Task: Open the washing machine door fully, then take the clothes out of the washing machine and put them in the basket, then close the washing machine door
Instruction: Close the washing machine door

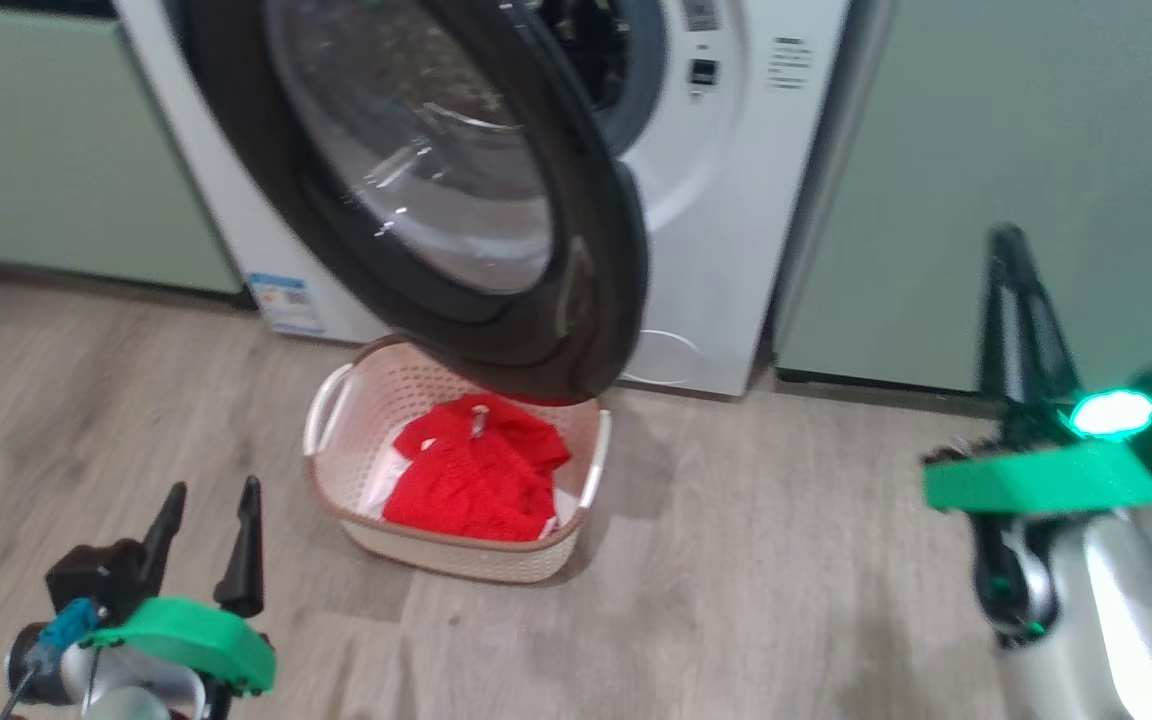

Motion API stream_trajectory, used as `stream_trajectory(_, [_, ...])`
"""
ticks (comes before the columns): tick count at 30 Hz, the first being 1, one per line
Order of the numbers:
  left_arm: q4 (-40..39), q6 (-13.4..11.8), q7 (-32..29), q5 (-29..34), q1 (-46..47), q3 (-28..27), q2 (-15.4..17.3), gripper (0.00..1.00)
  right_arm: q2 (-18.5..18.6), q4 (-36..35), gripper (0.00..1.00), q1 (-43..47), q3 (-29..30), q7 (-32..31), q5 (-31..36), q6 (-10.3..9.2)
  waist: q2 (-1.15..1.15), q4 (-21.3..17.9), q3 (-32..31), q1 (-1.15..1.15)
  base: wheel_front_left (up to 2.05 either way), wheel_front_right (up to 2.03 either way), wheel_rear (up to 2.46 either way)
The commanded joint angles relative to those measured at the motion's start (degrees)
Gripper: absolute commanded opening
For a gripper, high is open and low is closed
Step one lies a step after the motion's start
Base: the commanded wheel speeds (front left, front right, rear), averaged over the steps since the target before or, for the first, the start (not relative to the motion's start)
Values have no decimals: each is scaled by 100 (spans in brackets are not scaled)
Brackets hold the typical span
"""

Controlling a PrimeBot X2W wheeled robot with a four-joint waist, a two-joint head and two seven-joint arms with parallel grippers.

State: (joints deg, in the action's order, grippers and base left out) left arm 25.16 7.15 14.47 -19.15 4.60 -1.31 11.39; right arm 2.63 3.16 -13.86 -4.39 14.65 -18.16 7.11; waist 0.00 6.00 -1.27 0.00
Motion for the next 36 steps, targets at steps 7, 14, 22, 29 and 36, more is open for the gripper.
stream_trajectory(7, [-95,34,52,113,279,-52,-99,100,51,243,0,-1044,-1489,35,-451,37,0,770,52,0,0,0,0])
stream_trajectory(14, [-49,34,52,140,400,132,-211,100,236,1613,0,-1844,-2926,35,-731,37,0,1300,106,0,0,0,0])
stream_trajectory(22, [-92,34,52,144,542,243,-315,100,218,2758,0,-2296,-2847,35,-729,37,0,1537,238,0,0,0,0])
stream_trajectory(29, [-213,34,52,171,681,364,-339,100,131,3330,0,-2658,-2220,35,-427,37,0,1535,543,0,0,0,0])
stream_trajectory(36, [-407,34,52,219,800,593,-364,100,76,3635,0,-2920,-1802,35,-224,37,0,1478,817,0,0,0,0])
